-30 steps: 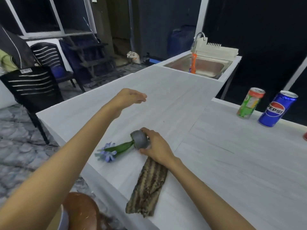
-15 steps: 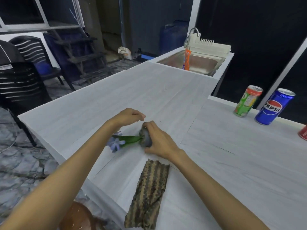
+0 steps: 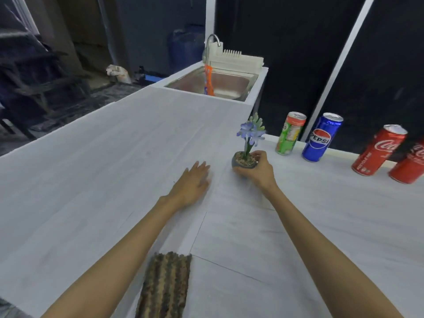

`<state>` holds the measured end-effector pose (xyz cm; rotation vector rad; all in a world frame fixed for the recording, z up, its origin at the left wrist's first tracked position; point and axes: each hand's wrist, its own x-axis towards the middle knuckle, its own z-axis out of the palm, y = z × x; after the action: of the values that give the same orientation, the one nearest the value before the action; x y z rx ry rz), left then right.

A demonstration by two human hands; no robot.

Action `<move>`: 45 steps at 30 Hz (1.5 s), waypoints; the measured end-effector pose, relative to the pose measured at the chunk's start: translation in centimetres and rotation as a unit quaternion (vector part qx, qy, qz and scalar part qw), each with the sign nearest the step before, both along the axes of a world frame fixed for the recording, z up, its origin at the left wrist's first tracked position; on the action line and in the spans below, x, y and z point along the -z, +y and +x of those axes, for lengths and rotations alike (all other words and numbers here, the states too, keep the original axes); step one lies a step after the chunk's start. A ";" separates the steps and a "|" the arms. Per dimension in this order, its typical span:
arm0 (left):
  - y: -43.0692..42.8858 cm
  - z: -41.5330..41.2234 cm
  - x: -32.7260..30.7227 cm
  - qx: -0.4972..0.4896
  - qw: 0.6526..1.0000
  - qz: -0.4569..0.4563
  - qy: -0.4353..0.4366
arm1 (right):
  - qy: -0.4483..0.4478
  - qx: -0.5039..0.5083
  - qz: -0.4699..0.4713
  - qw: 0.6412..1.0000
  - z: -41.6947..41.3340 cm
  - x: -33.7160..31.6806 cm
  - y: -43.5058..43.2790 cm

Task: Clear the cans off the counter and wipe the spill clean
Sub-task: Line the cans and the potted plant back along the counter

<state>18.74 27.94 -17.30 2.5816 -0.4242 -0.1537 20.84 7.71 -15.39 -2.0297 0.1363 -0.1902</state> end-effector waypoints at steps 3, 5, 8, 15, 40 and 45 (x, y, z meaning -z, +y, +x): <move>-3.3 2.3 0.6 0.019 0.999 0.019 -0.033 | -0.008 0.034 0.008 0.999 2.4 0.3 -1.2; -5.0 4.0 0.9 0.022 0.998 0.028 -0.045 | -0.007 0.044 0.009 0.999 4.1 0.4 -1.9; -6.6 6.2 1.5 0.025 0.998 0.044 -0.049 | -0.007 0.059 0.001 0.998 6.7 0.7 -2.8; -7.6 7.8 3.1 0.020 0.990 0.104 -0.089 | -0.029 0.079 -0.020 0.996 10.6 1.5 -4.2; -7.5 7.5 3.1 0.026 0.990 0.109 -0.091 | 0.039 0.063 -0.029 0.997 10.2 1.2 -4.3; -7.3 7.3 2.4 0.013 0.995 -0.018 -0.095 | 0.057 0.099 0.012 0.993 7.8 0.9 -3.9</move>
<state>26.08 20.61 -19.74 2.5644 -0.5253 0.0912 28.65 3.79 -16.25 -2.0024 0.4111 -0.1958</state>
